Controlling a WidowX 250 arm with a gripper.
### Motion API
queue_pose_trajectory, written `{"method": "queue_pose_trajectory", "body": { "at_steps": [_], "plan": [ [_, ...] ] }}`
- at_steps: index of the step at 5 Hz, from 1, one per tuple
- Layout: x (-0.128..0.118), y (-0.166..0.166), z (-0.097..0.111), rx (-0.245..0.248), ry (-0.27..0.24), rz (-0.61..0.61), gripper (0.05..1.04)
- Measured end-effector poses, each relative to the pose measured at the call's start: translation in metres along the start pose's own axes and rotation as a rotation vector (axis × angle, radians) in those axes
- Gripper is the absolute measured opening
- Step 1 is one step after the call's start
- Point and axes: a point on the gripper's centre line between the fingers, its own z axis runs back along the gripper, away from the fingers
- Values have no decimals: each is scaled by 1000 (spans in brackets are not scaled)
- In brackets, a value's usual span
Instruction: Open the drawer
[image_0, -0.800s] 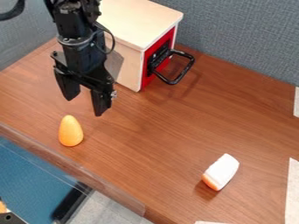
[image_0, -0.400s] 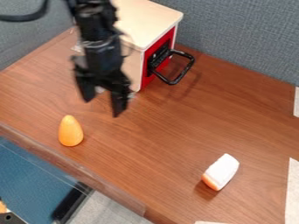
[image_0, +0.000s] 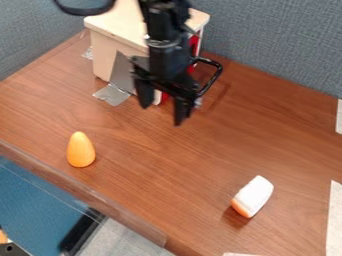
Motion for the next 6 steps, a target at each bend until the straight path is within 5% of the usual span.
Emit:
{"method": "queue_pose_trajectory", "body": {
  "at_steps": [1,3,4,6],
  "plan": [
    [23,-18,-9,12,-1,-2,1000],
    [81,-23,-26,215,-43,46,1000],
    [104,-17,-26,268,-76,57,1000],
    [134,-11,-40,309,-68,68,1000]
  ]
}}
